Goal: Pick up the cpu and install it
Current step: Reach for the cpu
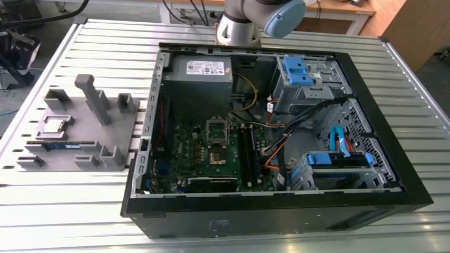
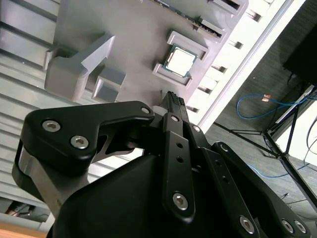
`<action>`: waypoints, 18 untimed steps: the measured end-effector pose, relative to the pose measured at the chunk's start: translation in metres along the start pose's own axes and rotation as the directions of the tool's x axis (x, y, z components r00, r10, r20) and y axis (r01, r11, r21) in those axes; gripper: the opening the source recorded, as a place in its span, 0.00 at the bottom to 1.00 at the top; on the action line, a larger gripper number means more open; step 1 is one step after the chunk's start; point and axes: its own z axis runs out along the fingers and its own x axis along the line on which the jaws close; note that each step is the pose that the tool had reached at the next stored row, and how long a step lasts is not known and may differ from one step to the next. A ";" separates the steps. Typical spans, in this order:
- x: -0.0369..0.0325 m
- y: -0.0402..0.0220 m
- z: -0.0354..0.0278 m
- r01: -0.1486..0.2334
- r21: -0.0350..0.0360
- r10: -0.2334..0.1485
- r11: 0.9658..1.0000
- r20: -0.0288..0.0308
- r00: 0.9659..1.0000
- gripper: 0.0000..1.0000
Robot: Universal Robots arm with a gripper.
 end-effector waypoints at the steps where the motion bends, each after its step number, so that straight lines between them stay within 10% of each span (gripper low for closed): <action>1: 0.0001 0.0000 0.0006 0.000 0.000 0.000 1.000 0.000 1.000 0.11; 18: 0.0060 -0.0008 0.0085 0.000 0.000 0.000 1.000 0.000 1.000 0.11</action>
